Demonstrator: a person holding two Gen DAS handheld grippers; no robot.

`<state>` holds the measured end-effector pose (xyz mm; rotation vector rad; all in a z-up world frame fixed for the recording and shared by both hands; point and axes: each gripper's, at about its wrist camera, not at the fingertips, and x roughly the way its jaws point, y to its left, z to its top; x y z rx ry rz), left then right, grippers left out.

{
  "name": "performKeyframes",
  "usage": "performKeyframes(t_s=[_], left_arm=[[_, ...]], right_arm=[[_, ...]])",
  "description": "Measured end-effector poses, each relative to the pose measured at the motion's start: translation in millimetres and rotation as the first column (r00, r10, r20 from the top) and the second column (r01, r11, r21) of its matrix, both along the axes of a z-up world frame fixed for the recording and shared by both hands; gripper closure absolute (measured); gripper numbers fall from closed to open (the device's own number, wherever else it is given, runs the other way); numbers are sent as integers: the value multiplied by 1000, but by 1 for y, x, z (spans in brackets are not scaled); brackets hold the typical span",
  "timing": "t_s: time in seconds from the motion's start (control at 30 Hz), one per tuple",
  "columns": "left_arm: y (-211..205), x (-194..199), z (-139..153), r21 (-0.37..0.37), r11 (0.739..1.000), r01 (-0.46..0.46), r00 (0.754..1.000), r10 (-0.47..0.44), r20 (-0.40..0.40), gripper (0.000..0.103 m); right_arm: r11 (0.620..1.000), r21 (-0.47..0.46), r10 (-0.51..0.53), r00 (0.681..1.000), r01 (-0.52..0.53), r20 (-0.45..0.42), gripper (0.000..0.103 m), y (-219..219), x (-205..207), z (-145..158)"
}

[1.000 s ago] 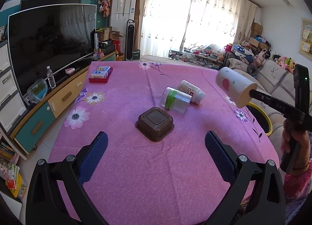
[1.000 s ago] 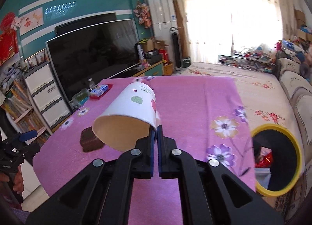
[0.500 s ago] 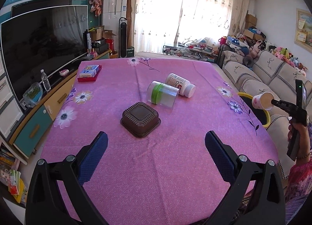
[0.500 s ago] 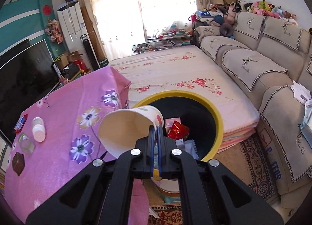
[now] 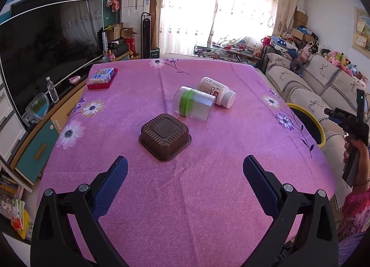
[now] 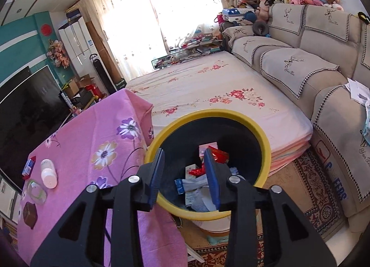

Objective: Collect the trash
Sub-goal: 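Grasp the brown square container with the left gripper, then carry the brown container over the bin and open the left gripper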

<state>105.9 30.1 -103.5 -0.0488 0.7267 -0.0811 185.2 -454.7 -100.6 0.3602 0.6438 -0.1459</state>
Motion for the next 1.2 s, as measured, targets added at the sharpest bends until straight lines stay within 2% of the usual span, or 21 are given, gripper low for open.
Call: performKeyframes(t_s=[0.27, 0.37, 0.53, 0.67, 0.87, 1.07, 1.17, 1.2], left_arm=[[10, 32, -18, 18, 1000, 3, 999, -2, -44, 5], [15, 50, -25, -3, 1000, 10, 998, -10, -66, 5], [21, 84, -36, -6, 1000, -3, 996, 3, -89, 5], [22, 108, -46, -7, 1000, 23, 991, -24, -129, 5], [25, 123, -55, -21, 999, 49, 987, -52, -152, 5], [20, 133, -62, 7, 998, 70, 983, -68, -168, 14], [17, 133, -62, 31, 997, 68, 985, -62, -163, 25], [16, 134, -62, 40, 997, 66, 985, -59, -164, 26]], right_arm=[[996, -21, 89, 996, -89, 22, 67, 33, -7, 15], [994, -23, 105, 994, -104, 26, 65, 40, -10, 17], [992, -31, 121, 993, -121, 5, 64, 49, -8, 14], [992, -33, 125, 992, -125, -3, 64, 49, -7, 11], [993, -33, 117, 993, -117, -13, 64, 46, -4, 10], [992, -27, 124, 992, -125, -32, 64, 45, -2, 5], [992, -27, 126, 991, -127, -34, 64, 45, -1, 4], [992, -27, 126, 991, -127, -34, 64, 45, -1, 4]])
